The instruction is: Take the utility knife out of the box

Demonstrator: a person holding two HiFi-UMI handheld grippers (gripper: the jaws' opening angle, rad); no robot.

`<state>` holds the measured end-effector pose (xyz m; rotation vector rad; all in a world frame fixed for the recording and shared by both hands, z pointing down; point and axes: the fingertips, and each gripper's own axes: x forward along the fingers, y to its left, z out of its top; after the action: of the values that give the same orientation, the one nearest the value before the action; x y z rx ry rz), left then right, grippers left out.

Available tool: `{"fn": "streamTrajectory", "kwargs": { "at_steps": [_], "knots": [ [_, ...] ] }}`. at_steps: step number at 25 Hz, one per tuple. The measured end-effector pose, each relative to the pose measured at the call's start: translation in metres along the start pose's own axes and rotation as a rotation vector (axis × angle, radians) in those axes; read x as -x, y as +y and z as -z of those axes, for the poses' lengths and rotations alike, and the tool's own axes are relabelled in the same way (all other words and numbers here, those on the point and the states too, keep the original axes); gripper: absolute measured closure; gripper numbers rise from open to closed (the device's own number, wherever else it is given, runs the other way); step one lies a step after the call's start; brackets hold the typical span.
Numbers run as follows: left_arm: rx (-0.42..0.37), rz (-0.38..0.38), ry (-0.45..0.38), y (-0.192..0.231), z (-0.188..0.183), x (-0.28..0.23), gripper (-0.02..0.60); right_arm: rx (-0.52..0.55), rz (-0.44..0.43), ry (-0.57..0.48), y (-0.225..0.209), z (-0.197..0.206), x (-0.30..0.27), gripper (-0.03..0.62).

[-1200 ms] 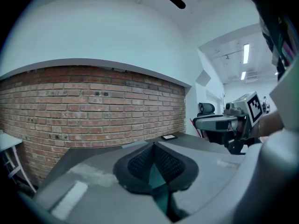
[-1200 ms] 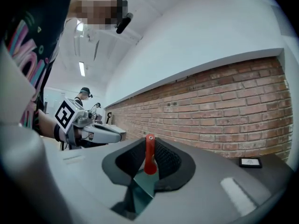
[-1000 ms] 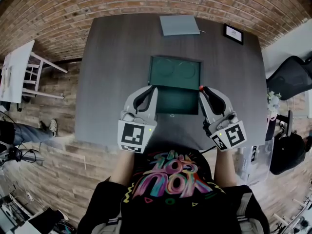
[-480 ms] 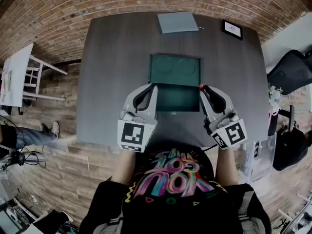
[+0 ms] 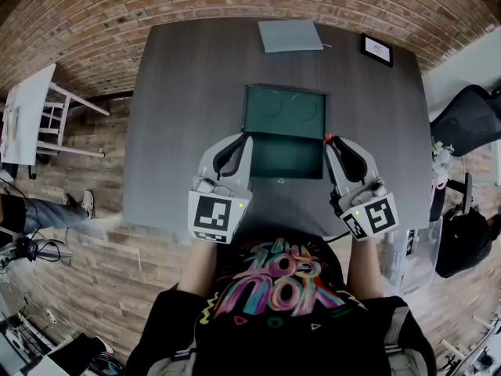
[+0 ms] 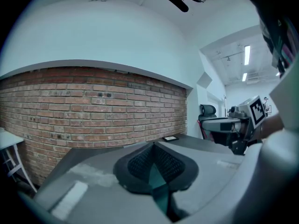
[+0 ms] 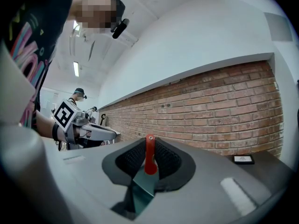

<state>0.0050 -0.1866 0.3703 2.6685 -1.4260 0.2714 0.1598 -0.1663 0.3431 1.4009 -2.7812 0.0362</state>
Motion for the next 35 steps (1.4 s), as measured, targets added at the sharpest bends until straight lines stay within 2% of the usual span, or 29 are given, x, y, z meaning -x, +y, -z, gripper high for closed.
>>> {"fn": "streamTrajectory", "kwargs": {
  "at_steps": [4, 7, 20, 24, 28, 35],
  "knots": [
    [0.02, -0.009, 0.0, 0.0016, 0.0001, 0.0012, 0.581, 0.004, 0.008, -0.001, -0.0014, -0.0019, -0.0011, 0.539],
    [-0.029, 0.002, -0.005, 0.0023, 0.0015, 0.0007, 0.581, -0.008, 0.022, -0.004, -0.0048, -0.0012, 0.0002, 0.537],
    [0.039, -0.023, 0.008, 0.0055, 0.0053, 0.001, 0.581, -0.027, 0.03, 0.003, -0.0062, 0.0041, 0.0011, 0.537],
    [-0.035, -0.002, 0.003, 0.0056, 0.0072, 0.0013, 0.581, -0.031, 0.029, 0.006, -0.0048, 0.0058, 0.0013, 0.537],
    [0.024, -0.018, 0.009, 0.0063, 0.0068, 0.0019, 0.581, -0.033, 0.026, 0.009, -0.0033, 0.0065, -0.0002, 0.539],
    [-0.014, -0.005, 0.005, 0.006, 0.0077, 0.0013, 0.581, -0.02, 0.02, 0.013, -0.0023, 0.0068, -0.0011, 0.537]
  ]
}}
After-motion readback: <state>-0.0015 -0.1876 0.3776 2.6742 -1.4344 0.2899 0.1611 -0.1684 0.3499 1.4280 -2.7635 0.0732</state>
